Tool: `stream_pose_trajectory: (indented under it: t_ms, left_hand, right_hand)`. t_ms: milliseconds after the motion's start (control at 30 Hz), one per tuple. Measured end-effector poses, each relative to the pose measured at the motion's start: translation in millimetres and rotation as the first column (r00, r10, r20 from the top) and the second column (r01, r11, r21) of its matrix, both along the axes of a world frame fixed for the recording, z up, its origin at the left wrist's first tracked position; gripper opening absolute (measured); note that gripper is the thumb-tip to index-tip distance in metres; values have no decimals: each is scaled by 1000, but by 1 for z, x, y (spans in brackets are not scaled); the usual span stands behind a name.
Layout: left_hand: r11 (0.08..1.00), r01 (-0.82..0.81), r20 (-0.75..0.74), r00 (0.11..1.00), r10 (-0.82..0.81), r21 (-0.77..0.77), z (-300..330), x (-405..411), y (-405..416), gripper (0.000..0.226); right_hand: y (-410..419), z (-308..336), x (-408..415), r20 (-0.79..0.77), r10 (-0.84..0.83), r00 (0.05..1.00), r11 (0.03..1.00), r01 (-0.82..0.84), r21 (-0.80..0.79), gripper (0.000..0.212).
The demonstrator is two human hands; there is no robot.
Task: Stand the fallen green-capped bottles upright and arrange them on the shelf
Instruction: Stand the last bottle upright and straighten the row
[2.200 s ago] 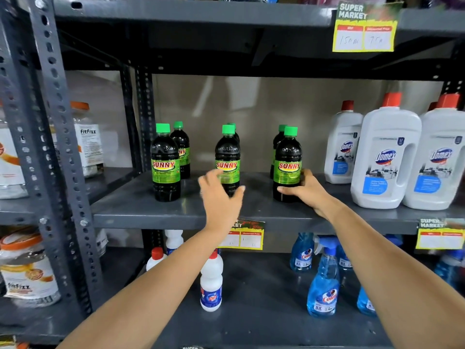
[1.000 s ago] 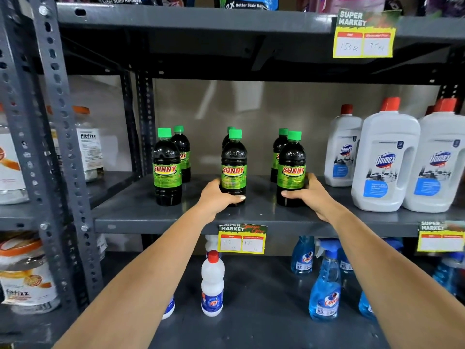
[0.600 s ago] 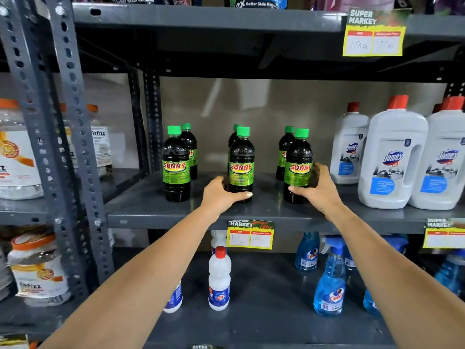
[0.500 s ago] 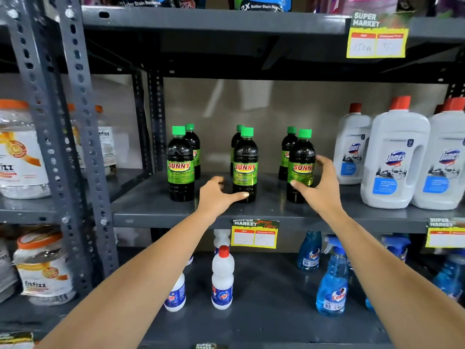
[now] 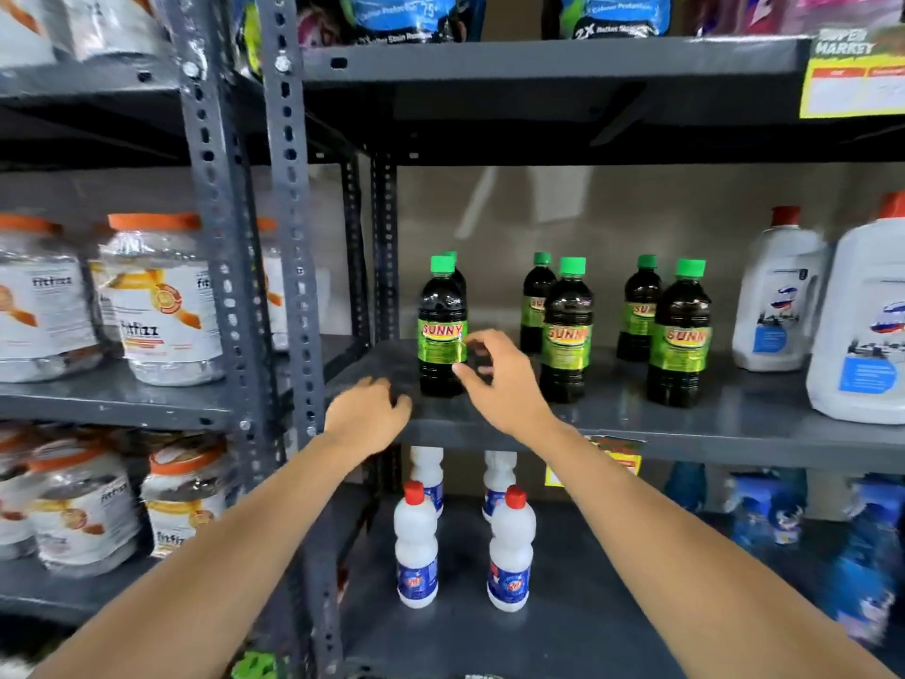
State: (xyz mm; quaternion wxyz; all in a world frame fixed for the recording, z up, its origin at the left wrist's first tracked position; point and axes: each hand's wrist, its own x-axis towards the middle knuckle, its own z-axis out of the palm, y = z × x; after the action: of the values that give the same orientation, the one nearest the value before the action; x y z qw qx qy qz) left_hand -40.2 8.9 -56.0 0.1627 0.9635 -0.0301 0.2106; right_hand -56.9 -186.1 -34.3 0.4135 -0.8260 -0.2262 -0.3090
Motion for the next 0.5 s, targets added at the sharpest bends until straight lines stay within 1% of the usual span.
stream_pose_trajectory:
  t_ms: [100, 167, 233, 267, 367, 500]
  left_hand:
    - [991, 69, -174, 984, -47, 117, 11, 3, 5, 56]
    - [972, 115, -270, 961, -57, 205, 15, 6, 8, 63]
    - [960, 144, -336, 940, -57, 241, 17, 9, 10, 66]
    - [958, 152, -350, 935, -60, 242, 16, 10, 11, 66]
    - [956, 163, -350, 934, -71, 242, 13, 14, 13, 69]
    - [954, 155, -341, 938, -59, 259, 11, 14, 13, 68]
  right_hand:
    - [23, 1, 20, -241, -27, 970, 991, 58, 125, 48]
    - [27, 7, 26, -369, -10, 930, 983, 76, 165, 58]
    - [23, 12, 31, -456, 7, 890, 984, 74, 161, 67]
    - [21, 11, 35, -479, 10, 878, 988, 66, 141, 68]
    - [22, 7, 44, -496, 27, 868, 995, 26, 100, 62]
    - [24, 6, 44, -499, 37, 866, 995, 15, 101, 59]
